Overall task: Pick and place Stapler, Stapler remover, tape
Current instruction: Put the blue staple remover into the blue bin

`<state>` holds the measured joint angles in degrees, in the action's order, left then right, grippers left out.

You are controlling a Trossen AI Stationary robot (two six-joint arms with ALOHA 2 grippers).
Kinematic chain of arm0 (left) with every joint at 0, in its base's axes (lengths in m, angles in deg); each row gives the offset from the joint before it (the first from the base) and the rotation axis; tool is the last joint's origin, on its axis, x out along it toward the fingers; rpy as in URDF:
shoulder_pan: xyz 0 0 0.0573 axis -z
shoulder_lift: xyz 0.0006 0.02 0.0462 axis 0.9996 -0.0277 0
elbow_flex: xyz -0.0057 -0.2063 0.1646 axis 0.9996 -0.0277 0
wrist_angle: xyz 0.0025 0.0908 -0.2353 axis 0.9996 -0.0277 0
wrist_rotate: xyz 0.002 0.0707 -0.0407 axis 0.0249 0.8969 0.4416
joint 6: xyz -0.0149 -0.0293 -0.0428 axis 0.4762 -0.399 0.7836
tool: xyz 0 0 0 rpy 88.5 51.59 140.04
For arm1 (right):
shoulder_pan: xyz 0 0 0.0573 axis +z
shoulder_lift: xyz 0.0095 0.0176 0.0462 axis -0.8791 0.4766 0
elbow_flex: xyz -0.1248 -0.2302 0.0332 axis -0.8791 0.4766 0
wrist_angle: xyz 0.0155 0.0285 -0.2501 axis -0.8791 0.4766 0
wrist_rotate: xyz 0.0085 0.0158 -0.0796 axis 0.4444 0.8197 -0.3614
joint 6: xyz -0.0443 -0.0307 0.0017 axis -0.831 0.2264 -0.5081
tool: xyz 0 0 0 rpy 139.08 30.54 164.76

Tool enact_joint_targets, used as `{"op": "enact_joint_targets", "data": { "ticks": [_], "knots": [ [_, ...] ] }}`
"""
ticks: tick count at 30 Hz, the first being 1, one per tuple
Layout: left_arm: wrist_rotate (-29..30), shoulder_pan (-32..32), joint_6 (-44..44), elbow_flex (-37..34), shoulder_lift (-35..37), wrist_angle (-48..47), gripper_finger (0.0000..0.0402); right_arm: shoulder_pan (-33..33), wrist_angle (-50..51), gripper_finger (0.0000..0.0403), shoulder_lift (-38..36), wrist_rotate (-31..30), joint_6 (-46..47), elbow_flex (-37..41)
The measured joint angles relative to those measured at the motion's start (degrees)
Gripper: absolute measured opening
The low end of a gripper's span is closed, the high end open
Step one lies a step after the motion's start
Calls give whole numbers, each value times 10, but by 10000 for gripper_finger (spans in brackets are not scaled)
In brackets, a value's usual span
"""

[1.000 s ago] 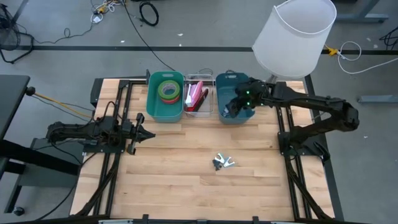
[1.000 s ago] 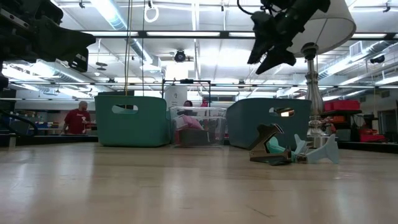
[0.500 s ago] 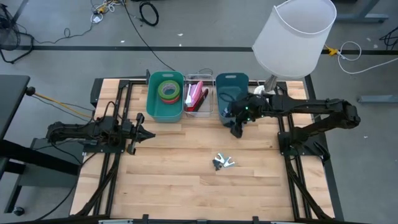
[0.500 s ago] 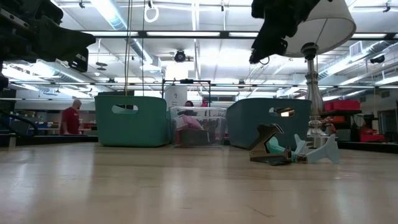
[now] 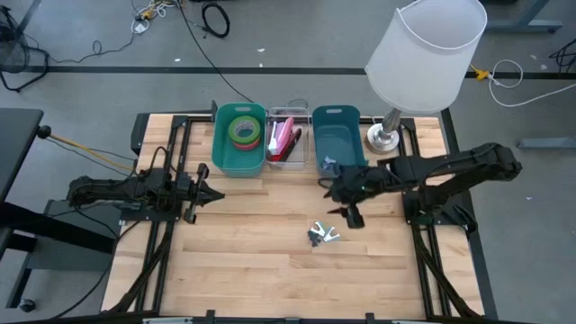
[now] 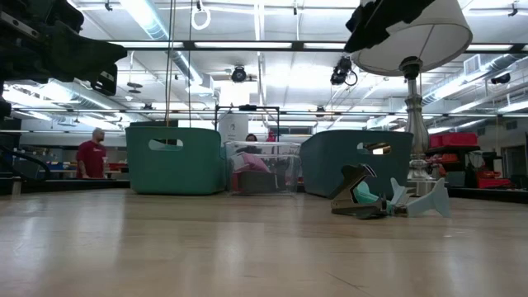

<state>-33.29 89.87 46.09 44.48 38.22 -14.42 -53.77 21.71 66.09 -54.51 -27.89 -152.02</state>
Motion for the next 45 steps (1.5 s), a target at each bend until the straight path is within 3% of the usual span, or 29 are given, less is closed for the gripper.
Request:
{"op": "enact_joint_targets", "data": {
  "ticks": [16, 34, 45],
  "knots": [
    [0, 0, 0, 0, 0, 0, 3, 98, 27, 244, 7, -5, 2, 0],
    [0, 0, 0, 0, 0, 0, 3, 99, 79, 335, 61, 0, -3, 0],
    [0, 0, 0, 0, 0, 0, 3, 99, 83, 363, 110, 0, -28, 0]
  ]
}}
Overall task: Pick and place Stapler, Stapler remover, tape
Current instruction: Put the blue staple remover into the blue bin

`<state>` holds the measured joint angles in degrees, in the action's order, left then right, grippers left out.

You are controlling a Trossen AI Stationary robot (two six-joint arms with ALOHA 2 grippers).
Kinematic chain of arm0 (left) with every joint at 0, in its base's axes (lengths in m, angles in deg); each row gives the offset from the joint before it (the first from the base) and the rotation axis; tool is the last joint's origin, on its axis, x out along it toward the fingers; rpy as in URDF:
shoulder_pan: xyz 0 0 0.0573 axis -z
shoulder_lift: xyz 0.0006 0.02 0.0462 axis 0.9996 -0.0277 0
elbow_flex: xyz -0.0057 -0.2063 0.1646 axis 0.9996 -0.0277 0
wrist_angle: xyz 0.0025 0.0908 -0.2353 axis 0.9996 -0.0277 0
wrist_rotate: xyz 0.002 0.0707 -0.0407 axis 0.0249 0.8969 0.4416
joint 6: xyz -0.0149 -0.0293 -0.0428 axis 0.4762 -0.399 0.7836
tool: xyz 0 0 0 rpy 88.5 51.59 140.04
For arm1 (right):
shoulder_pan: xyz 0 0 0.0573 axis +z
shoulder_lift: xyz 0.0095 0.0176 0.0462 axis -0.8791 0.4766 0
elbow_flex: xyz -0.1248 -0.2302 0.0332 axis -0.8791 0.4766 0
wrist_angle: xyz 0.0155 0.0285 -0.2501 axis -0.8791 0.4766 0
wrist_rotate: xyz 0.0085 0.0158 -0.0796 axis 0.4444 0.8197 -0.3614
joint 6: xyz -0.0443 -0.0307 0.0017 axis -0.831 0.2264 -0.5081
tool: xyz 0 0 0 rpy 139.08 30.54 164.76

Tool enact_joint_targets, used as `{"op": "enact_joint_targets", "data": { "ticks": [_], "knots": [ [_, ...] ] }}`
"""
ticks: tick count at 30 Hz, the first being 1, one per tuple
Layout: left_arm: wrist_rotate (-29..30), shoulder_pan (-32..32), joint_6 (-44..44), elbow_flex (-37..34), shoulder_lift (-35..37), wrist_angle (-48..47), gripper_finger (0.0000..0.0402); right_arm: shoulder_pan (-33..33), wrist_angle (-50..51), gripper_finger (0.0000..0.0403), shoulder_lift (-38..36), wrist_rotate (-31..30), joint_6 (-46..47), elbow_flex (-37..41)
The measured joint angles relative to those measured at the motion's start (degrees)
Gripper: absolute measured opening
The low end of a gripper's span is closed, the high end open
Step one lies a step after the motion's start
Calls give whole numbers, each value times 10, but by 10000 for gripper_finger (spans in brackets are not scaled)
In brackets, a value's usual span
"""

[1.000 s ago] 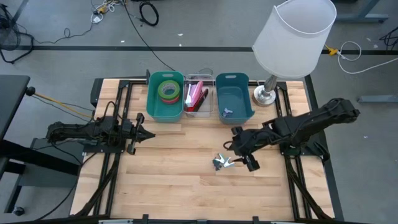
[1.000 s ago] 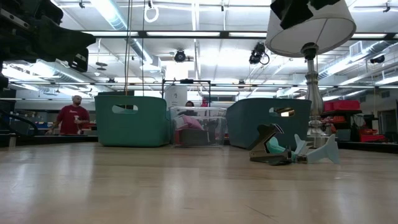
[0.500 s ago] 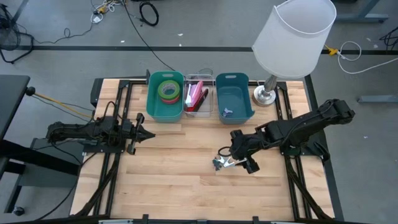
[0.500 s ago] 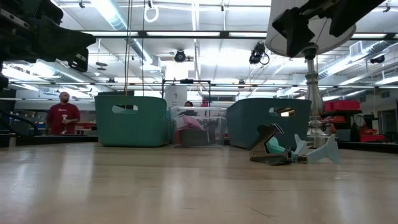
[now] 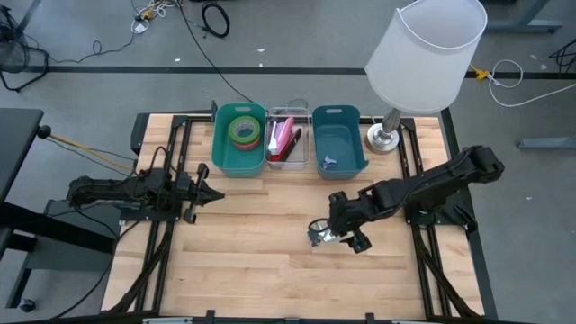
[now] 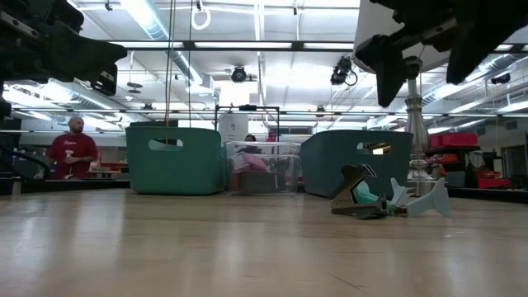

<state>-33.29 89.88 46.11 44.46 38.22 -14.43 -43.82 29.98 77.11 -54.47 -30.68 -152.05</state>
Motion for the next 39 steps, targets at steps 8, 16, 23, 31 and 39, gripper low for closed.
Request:
{"op": "enact_joint_targets", "data": {
  "ticks": [8, 16, 23, 31, 39],
  "knots": [
    [0, 0, 0, 0, 0, 0, 3, 0, 2, 364, 51, 0, -34, 0],
    [0, 0, 0, 0, 0, 0, 3, 0, -3, 364, 99, 0, -37, 0],
    [0, 0, 0, 0, 0, 0, 3, 0, -21, 364, 122, -1, -67, 0],
    [0, 0, 0, 0, 0, 0, 3, 0, -32, 364, 139, -16, -93, 5],
    [0, 0, 0, 0, 0, 0, 3, 1, -67, 364, 138, -35, -93, 37]
  ]
}}
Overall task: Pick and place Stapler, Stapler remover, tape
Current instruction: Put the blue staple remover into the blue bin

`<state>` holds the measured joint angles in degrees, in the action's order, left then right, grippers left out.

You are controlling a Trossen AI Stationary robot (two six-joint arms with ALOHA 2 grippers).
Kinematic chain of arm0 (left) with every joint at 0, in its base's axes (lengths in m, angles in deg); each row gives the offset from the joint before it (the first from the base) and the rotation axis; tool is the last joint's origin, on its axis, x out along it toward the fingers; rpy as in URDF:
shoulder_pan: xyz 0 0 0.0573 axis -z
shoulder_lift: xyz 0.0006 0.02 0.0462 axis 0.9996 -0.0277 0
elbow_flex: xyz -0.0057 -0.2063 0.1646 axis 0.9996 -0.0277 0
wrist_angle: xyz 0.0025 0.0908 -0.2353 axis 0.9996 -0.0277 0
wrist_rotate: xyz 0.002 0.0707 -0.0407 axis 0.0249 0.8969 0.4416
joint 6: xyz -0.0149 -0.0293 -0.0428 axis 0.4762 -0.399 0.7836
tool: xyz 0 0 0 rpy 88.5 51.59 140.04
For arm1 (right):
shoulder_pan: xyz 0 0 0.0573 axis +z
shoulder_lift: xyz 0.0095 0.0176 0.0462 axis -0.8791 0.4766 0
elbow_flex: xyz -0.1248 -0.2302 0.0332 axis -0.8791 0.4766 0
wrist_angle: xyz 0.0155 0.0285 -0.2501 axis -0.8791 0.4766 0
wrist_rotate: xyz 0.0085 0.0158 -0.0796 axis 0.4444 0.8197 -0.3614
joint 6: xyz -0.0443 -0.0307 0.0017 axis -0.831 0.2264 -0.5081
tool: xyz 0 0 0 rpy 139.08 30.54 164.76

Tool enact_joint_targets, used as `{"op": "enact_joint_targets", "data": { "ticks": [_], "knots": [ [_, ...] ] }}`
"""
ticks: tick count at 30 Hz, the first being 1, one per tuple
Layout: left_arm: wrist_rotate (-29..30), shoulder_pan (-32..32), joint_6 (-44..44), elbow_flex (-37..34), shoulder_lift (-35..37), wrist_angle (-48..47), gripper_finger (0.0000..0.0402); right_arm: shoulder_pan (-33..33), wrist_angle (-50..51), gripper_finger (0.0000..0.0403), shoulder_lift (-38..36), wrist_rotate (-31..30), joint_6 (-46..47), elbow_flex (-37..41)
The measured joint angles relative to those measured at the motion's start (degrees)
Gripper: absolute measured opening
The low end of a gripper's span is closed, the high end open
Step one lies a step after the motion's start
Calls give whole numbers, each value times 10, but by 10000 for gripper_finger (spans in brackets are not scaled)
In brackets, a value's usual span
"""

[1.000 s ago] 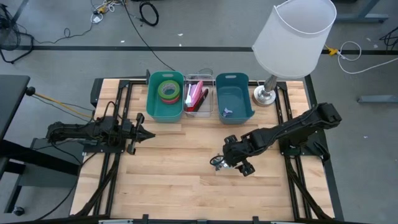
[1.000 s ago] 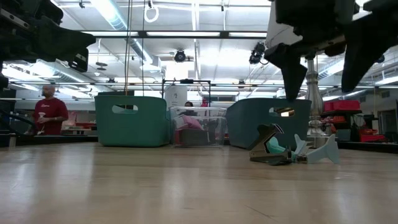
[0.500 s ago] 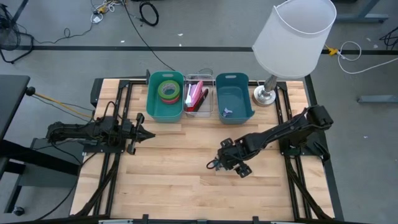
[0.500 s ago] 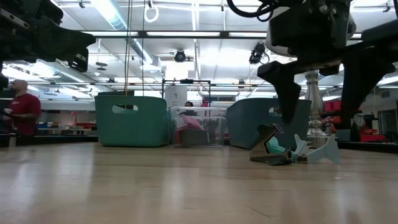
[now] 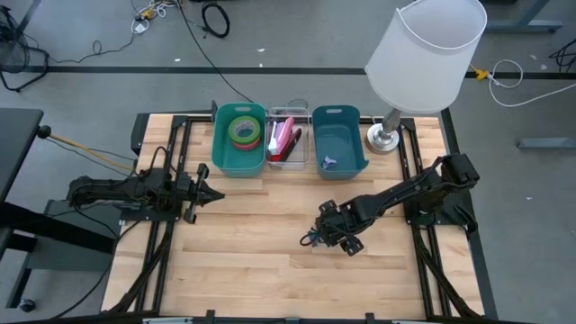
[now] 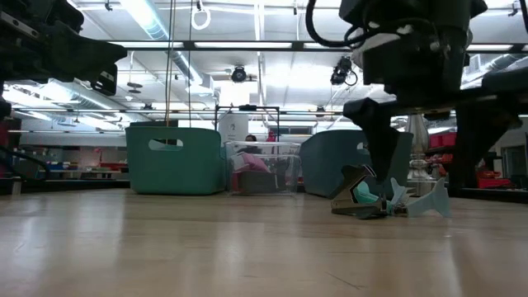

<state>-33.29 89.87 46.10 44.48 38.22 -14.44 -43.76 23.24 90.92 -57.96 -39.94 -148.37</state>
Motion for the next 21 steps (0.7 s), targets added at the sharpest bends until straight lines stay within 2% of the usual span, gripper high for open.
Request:
{"op": "enact_joint_targets", "data": {
  "ticks": [7, 21],
  "knots": [
    [0, 0, 0, 0, 0, 0, 3, 1, -19, 364, 0, -2, 1, 32],
    [0, 0, 0, 0, 0, 0, 3, 3, -48, 352, 0, -11, 1, 33]
  ]
}}
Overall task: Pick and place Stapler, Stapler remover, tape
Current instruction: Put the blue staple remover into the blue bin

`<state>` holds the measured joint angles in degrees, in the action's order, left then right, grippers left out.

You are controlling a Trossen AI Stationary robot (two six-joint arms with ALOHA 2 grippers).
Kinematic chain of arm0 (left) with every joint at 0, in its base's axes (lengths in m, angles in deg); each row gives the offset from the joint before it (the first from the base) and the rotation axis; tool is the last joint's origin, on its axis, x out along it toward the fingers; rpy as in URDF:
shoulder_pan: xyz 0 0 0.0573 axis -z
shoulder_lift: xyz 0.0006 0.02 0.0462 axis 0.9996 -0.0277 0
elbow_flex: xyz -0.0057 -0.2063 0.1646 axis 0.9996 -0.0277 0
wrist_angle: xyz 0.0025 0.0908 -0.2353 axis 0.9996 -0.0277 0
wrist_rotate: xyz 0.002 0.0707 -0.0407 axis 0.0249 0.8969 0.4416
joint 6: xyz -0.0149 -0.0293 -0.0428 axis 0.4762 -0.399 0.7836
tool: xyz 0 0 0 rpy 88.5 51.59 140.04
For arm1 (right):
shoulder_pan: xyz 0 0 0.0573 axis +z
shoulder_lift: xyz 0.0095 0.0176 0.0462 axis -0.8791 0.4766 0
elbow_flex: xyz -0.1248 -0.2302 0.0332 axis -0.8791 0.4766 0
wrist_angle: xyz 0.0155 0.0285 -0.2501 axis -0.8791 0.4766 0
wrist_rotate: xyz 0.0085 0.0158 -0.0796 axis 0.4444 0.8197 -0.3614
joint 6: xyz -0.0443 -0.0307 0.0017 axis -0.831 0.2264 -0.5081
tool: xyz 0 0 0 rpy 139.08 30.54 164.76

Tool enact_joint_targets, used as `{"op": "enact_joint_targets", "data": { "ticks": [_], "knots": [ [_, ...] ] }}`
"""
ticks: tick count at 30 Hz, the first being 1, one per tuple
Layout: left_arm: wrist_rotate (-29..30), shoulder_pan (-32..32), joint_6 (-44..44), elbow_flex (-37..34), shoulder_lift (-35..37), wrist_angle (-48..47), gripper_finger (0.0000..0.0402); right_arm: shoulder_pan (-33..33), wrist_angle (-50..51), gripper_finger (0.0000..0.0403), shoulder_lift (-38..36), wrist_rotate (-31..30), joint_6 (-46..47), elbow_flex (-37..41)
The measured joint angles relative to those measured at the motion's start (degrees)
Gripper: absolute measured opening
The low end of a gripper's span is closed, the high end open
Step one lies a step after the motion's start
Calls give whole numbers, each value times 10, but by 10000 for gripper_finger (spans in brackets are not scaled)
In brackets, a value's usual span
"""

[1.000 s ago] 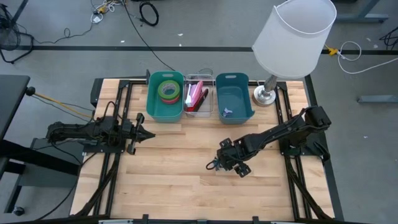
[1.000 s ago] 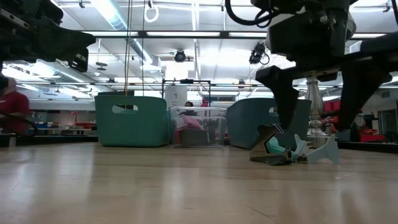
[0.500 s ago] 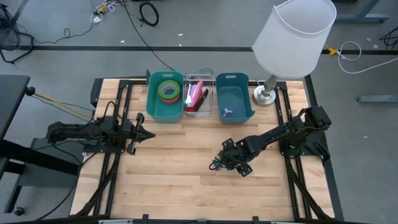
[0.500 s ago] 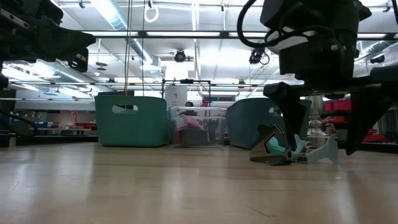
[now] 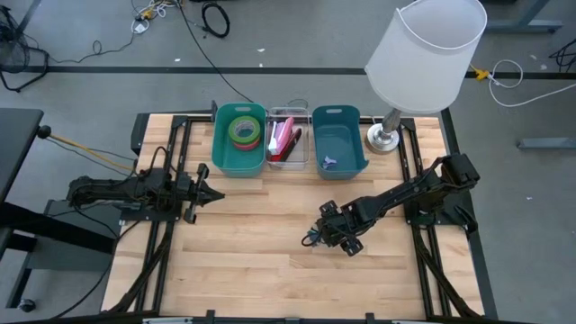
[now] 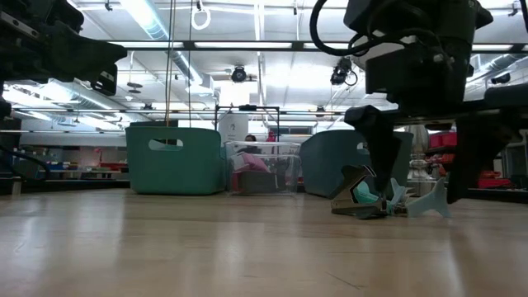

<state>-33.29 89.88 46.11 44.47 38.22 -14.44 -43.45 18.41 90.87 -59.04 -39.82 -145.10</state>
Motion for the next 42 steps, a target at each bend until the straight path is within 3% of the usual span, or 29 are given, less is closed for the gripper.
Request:
{"op": "enact_joint_targets", "data": {
  "ticks": [42],
  "knots": [
    [0, 0, 0, 0, 0, 0, 3, 0, 11, 208, 0, 2, 0, 0]
  ]
}}
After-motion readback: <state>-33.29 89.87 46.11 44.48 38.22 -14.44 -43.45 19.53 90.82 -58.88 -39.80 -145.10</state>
